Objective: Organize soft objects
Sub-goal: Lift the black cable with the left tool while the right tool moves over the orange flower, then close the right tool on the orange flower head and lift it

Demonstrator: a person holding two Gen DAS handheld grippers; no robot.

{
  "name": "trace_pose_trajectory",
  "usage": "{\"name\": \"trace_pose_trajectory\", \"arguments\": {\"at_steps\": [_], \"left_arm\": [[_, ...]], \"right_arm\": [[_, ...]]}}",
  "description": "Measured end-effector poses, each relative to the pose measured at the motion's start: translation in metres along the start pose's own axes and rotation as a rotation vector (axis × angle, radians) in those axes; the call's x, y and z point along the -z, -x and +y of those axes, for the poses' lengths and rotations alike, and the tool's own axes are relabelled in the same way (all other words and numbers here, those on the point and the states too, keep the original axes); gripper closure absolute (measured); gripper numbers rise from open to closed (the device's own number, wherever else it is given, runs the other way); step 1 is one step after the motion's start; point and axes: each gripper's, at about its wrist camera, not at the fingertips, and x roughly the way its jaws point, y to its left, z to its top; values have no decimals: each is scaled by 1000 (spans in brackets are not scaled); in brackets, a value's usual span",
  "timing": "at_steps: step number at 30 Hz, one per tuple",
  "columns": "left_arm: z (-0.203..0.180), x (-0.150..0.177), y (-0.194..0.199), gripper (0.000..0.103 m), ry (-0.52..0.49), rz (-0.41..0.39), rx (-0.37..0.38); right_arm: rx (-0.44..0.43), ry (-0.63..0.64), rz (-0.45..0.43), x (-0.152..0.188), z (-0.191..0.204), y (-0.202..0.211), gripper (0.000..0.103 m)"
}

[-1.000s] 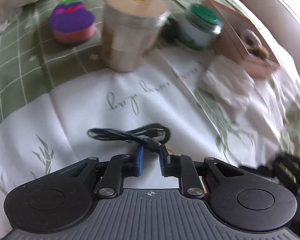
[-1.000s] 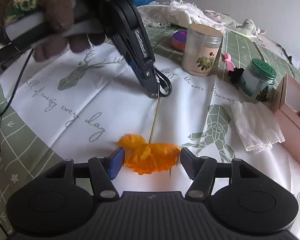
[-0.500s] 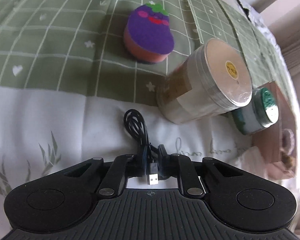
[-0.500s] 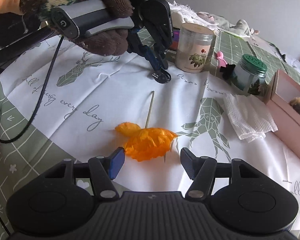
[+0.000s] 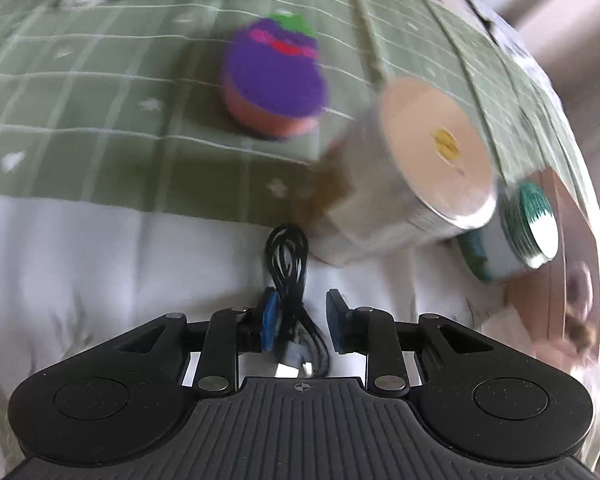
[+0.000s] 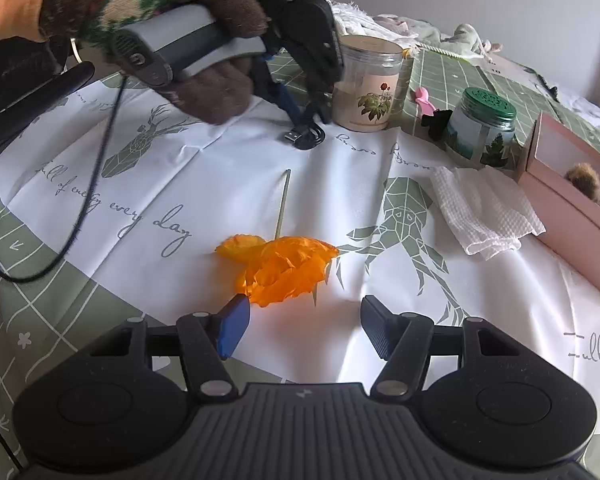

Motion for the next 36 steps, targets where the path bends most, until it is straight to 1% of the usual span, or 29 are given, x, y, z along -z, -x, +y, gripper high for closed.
{"name": "trace_pose_trajectory", "arguments": {"at_steps": [3,4,5,7,8,9,12,15,18,20,21,23,24,26,27,28,29,30,31,32,34,36], "left_arm": [[-29,11,-2,65,-286,14,-10],[-39,18,-2,64,-402,17,-14],[-46,25,-2,64,-481,17,-23],[-54,38,-5,64,-597,17,-52],[-54,40,-6,64,-616,11,-58],[-53,40,-7,63,-604,12,-58],[-49,34,-9,63,-527,29,-40],[-49,35,-11,64,-552,30,-27],[-42,36,-10,65,-553,-3,-15],[-36,36,-7,72,-547,-6,0],[-32,35,-4,80,-530,5,8],[-22,30,6,83,-472,32,46],[-18,31,13,89,-456,33,52],[-10,36,27,89,-459,34,61],[-7,39,33,89,-471,40,70],[-4,44,39,89,-493,48,79],[-2,49,44,89,-515,53,83],[0,53,48,89,-535,58,85],[2,58,50,89,-552,67,86],[3,61,51,89,-563,75,86],[5,66,55,89,-563,86,97],[0,70,63,89,-572,96,134]], "right_arm": [[-1,-5,-3,0,-1,0,41],[1,-6,-6,0,-1,0,41],[3,-6,-9,0,-1,1,41],[2,-7,-15,0,-1,2,41],[-1,-8,-16,0,-1,2,41],[-4,-8,-15,0,0,2,41],[0,5,-13,1,2,1,41],[-12,9,-24,0,3,4,41],[-19,15,-59,-1,4,9,41],[-12,31,-90,-5,6,12,41],[-9,54,-94,-7,8,11,41],[-25,116,-63,-14,13,3,41],[-33,130,-50,-17,14,-3,41],[-41,113,-37,-20,13,-13,41],[-51,94,-21,-22,11,-18,43],[-59,84,-1,-23,10,-22,51],[-65,84,8,-23,9,-22,68],[-76,92,14,-23,6,-19,77],[-84,94,17,-23,4,-14,89],[-92,84,20,-24,-3,-9,96],[-97,39,17,-27,-20,5,98],[-76,4,11,-29,-39,22,100]]}}
